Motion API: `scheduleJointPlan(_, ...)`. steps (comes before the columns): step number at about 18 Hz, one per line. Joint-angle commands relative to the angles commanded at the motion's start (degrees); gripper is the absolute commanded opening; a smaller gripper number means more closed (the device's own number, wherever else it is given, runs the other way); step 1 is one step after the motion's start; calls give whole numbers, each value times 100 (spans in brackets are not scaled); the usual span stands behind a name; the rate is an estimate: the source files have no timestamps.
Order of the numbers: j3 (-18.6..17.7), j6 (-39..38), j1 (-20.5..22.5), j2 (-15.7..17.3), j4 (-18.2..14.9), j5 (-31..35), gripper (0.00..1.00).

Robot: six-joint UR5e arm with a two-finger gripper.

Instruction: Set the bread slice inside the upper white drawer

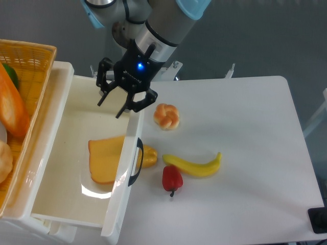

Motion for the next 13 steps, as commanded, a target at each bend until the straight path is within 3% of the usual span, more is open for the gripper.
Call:
scheduleJointPlan(1,0,9,140,9,62,0,99)
scheduleJointPlan(7,61,52,791,9,141,35,100)
scheduleJointPlan(13,18,1422,897,-105,589,1123,100)
